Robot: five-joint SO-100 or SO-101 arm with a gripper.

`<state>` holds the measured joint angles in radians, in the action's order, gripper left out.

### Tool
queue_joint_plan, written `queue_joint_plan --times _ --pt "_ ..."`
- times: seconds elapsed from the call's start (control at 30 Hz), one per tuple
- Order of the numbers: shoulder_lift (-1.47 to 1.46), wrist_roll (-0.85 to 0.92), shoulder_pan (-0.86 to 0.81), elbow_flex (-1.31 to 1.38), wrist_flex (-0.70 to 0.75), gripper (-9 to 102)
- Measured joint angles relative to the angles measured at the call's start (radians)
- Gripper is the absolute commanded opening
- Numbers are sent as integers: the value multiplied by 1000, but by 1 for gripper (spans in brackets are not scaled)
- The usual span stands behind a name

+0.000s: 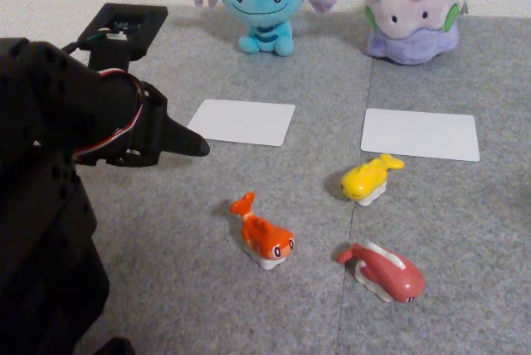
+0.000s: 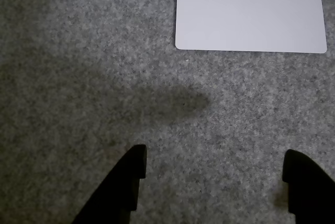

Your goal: Wooper wants to eat egg sudhi, and Goomy wants to eat shrimp sushi

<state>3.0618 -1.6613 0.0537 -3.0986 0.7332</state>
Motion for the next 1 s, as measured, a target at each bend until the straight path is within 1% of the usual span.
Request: queue_joint_plan --times 0.57,0.73,1.0 --pt "0 11 0 -3 -18 31" --pt "0 63 0 -3 -21 31" --pt "0 72 0 -2 -72 31"
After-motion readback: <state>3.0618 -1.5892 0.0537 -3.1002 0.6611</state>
